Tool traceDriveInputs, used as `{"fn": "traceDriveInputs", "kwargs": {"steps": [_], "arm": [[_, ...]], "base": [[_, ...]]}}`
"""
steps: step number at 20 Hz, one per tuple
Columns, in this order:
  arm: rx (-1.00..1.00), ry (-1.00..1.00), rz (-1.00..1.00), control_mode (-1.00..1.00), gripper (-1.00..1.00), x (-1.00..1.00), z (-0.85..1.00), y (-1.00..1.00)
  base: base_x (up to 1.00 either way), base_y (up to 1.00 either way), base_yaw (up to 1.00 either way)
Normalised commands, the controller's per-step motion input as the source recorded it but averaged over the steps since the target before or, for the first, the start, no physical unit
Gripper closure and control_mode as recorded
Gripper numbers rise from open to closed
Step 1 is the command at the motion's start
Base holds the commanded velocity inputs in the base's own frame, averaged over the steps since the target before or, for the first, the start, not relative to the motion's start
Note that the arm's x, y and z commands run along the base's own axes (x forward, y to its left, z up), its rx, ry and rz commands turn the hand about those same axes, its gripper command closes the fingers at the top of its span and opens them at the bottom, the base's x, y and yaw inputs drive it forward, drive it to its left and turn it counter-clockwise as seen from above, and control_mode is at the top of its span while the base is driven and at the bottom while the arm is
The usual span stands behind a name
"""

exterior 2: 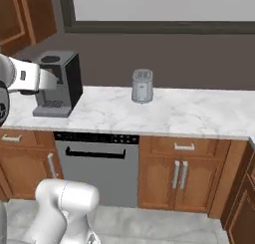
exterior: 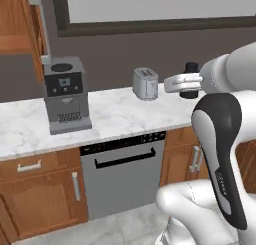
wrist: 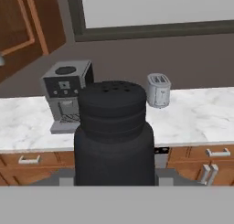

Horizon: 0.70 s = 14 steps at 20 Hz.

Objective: Move the shaker and shaker from the cabinet to the dining counter.

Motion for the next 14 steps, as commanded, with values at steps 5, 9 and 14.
{"fn": "traceDriveInputs", "kwargs": {"steps": [5, 9, 14], "arm": [[0.0, 0.0, 0.0, 1.0, 1.0, 0.0, 0.0, 0.0], [0.0, 0.0, 0.0, 1.0, 1.0, 0.0, 0.0, 0.0], [0.0, 0.0, 0.0, 1.0, 1.0, 0.0, 0.0, 0.0]], "base": [[0.0, -0.8, -0.79], [0.01, -0.57, -0.84], [0.06, -0.52, -0.82]]}}
